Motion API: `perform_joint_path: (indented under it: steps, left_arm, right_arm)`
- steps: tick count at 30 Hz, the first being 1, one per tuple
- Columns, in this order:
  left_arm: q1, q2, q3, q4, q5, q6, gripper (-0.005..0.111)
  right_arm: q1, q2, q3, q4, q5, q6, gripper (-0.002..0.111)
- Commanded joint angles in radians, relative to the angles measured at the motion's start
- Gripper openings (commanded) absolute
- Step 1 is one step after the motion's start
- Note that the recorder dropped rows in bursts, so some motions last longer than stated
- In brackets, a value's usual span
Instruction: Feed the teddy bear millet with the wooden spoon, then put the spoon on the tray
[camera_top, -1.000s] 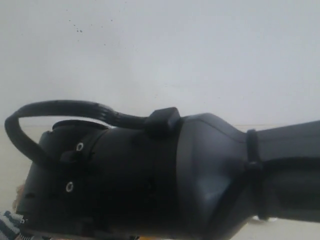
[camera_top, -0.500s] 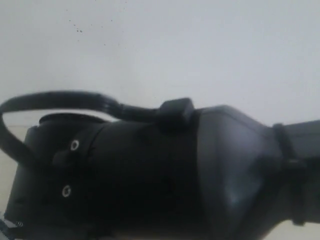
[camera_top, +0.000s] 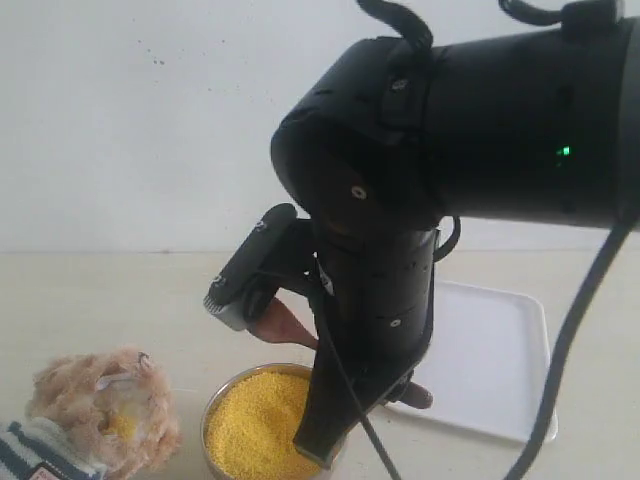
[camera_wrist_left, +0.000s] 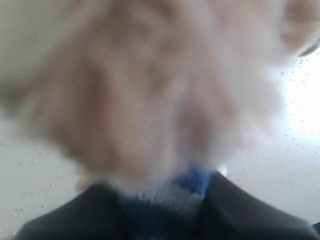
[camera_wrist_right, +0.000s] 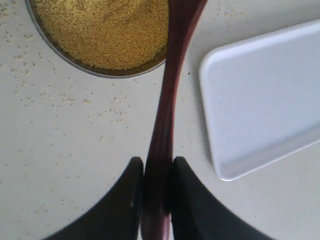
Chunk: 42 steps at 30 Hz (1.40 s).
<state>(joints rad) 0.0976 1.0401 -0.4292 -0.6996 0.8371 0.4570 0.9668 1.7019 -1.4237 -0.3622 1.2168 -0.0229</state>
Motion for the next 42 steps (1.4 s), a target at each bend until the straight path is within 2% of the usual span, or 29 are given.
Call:
perform_joint_path:
  steps: [1,8,13,19,24,29,42]
  left_arm:
    - [0.002,-0.004,-0.008,-0.022,-0.006,0.009,0.004]
    - [0.002,-0.004,-0.008,-0.022,-0.006,0.009,0.004]
    - [0.002,-0.004,-0.008,-0.022,-0.017,0.009,0.004]
    - [0.002,-0.004,-0.008,-0.022,-0.052,0.009,0.004]
    - [0.002,-0.004,-0.008,-0.024,-0.047,0.009,0.004]
    - [0.002,-0.004,-0.008,-0.043,0.024,0.009,0.004]
    - [0.002,-0.004,-0.008,-0.043,0.019,0.009,0.004]
  right_arm:
    - [-0.020,0.030,0.004,-0.052,0.004,-0.037,0.004]
    - [-0.020,0.171,0.004,-0.117,0.004,-0.040,0.004]
    - [-0.016,0.194,0.004,-0.185,0.004,-0.040,0.004]
    - [0.071,0.251,0.004,-0.325,0.004,-0.040,0.004]
    - [0.080,0.266,0.004,-0.371,0.004,-0.018,0.004]
    - [0.080,0.266,0.004,-0.357,0.004,-0.020,0.004]
    - [0.078,0.266,0.004,-0.395,0.004,-0.018,0.004]
